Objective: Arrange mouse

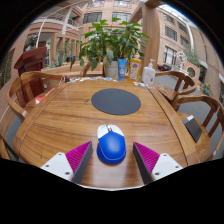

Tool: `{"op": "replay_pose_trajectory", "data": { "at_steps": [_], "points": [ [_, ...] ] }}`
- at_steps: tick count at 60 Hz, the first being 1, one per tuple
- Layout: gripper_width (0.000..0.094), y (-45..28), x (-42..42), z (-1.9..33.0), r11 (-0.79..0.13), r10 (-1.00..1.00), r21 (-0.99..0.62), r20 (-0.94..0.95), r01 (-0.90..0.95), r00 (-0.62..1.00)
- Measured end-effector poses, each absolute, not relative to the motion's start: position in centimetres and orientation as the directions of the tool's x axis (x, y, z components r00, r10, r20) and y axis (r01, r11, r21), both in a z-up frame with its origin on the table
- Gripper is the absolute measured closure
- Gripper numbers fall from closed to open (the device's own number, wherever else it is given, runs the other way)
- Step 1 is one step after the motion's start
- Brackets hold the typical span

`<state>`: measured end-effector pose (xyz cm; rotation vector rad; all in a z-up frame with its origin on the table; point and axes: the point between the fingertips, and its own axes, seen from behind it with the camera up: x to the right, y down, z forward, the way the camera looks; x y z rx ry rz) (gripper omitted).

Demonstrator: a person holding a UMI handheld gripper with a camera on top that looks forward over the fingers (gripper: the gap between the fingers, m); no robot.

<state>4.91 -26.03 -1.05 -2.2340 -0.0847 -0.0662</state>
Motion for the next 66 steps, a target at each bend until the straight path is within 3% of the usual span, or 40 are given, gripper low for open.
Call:
{"op": "replay_pose_trajectory", "data": {
  "at_steps": [6, 9, 23, 30, 35, 46, 52, 57, 66],
  "points": [
    [0.0232, -24.2, 4.6, -1.0, -0.597, 0.052, -0.798, 0.054, 0.075, 0.997],
    [0.0379, -23.6, 4.6, -1.0, -0.593, 0.046, -0.802, 0.055, 0.072, 0.997],
    [0.0557, -23.4, 4.6, -0.8, -0.566, 0.030, -0.821, 0.075, 0.079, 0.997],
    [0.0564, -24.2, 4.5, 0.2, -0.571, 0.025, -0.818, 0.059, 0.063, 0.998],
    [0.0564, -24.6, 3.5, 4.0, -0.523, 0.039, -0.851, 0.026, 0.042, 0.999],
    [0.0564, -21.1, 1.8, 17.7, -0.299, 0.093, -0.954, -0.002, 0.026, 0.996],
    [0.0565, -16.8, 2.5, 20.9, -0.238, 0.079, -0.971, 0.003, 0.021, 0.997],
    [0.0566, -11.9, 3.6, 20.0, -0.260, 0.038, -0.965, 0.006, 0.016, 0.999],
    [0.0564, -5.3, 5.5, 12.1, -0.411, -0.015, -0.912, 0.021, 0.013, 1.000]
  ]
}}
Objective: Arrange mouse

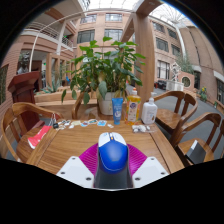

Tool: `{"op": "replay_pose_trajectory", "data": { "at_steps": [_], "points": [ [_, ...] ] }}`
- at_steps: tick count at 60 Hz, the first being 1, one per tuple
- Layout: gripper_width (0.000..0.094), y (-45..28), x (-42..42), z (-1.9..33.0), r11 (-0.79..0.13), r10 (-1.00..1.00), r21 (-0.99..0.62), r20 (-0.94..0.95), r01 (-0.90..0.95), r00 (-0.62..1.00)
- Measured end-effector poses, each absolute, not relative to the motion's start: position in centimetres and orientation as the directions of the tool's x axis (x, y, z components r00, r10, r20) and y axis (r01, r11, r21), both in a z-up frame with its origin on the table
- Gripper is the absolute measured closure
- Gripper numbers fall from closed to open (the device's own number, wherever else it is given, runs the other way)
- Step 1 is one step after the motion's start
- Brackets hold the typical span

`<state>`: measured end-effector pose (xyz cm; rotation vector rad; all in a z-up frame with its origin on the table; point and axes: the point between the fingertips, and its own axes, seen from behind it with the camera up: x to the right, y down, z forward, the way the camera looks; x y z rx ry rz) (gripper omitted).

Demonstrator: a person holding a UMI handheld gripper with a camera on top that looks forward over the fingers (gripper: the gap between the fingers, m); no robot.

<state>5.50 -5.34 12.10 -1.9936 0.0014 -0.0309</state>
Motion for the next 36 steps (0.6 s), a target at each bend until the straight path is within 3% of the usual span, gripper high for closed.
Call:
{"op": "replay_pose_trajectory", "data": {
  "at_steps": [10, 19, 24, 30, 36],
  "points": [
    [0.0523, -2.8, 6.3, 2.9, -0.553, -0.035, -0.833, 0.052, 0.024, 0.998],
    [0.0424, -3.2, 5.8, -0.6, -0.617, -0.015, -0.787, 0.031, 0.015, 0.999],
    [0.0338, -3.6, 6.1, -0.8, -0.627, -0.020, -0.778, 0.049, 0.026, 0.999],
    [0.0064, -4.6, 5.9, 0.9, -0.605, -0.015, -0.795, 0.073, 0.049, 0.997],
    [0.0086, -6.6, 6.1, 3.9, -0.586, -0.031, -0.810, 0.070, 0.038, 0.997]
  ]
}}
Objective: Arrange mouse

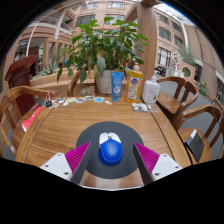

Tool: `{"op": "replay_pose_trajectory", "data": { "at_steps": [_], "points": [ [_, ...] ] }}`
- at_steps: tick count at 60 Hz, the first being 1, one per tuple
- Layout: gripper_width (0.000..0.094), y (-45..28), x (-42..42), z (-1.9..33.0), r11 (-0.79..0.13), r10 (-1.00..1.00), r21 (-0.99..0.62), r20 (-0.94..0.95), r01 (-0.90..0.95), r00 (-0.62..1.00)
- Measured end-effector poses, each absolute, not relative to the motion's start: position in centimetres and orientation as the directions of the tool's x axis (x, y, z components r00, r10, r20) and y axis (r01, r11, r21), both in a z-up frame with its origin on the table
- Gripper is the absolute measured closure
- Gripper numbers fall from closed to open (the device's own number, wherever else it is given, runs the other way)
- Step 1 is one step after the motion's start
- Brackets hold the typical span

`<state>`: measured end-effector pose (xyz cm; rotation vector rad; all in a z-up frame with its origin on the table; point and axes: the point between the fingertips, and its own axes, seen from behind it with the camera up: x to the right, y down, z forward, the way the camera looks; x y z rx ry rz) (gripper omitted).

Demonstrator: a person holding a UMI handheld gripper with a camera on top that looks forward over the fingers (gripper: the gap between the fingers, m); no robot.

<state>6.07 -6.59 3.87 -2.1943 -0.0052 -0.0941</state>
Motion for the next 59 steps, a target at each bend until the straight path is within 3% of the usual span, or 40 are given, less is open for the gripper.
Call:
{"op": "replay_pose_trajectory", "data": {
  "at_steps": [16, 26, 40, 59],
  "points": [
    [0.0081, -16.1, 5.2, 12.9, -0.519, -0.058, -0.854, 0.066, 0.026, 0.996],
    [0.0083, -22.7, 4.6, 16.4, -0.487, -0.061, -0.872, 0.077, 0.038, 0.995],
    [0.0082, -29.4, 3.7, 18.2, -0.477, -0.066, -0.878, 0.080, 0.039, 0.995],
    [0.0085, -32.4, 3.0, 18.4, -0.483, -0.058, -0.874, 0.095, 0.055, 0.994]
  ]
}}
